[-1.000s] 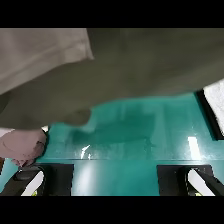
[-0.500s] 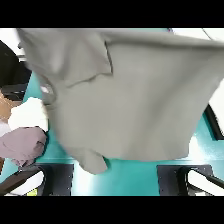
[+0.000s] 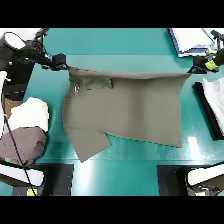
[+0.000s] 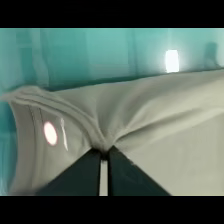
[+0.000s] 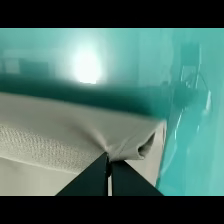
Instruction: Fold the shirts.
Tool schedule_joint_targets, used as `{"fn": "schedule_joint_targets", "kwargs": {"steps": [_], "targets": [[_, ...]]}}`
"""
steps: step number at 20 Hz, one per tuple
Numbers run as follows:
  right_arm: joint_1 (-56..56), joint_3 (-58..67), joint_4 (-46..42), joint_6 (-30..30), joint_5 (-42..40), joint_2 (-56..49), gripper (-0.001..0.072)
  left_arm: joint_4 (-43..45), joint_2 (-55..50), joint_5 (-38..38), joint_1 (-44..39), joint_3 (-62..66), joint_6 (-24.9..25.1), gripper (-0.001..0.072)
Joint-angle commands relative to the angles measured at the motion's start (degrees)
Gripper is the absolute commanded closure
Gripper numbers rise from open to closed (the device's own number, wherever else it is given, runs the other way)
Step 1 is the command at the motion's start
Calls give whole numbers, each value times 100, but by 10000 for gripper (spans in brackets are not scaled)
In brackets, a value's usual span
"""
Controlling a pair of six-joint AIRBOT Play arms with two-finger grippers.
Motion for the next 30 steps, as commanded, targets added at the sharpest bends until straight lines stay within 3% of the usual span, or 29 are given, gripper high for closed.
{"fn": "schedule_joint_targets", "kwargs": {"steps": [1,6,14,15,16,17,21,24,30], "targets": [[37,682,46,59,-42,-555,701,37,-319,455,24,79,160,679],[273,-590,-332,46,-9,304,700,776,-319,-1143,168,107,269,680],[776,-3110,-398,186,-925,1176,698,796,-319,-1086,170,-1093,243,676],[774,-3268,-393,232,-1060,1241,682,793,-319,-1108,168,-1172,236,486],[761,-3344,-398,232,-1150,1296,515,793,-319,-1154,170,-1182,173,194],[704,-3348,-337,264,-1154,1342,341,789,-302,-1244,170,-1176,109,168],[345,-3375,-109,155,-605,1921,325,1274,426,-1495,170,-1497,94,168],[125,-3869,-101,107,-468,2809,325,1613,1786,-1064,170,-2951,-61,167],[61,-5104,-90,107,-1071,4081,325,1537,3875,-625,170,-6070,-614,167]]}}
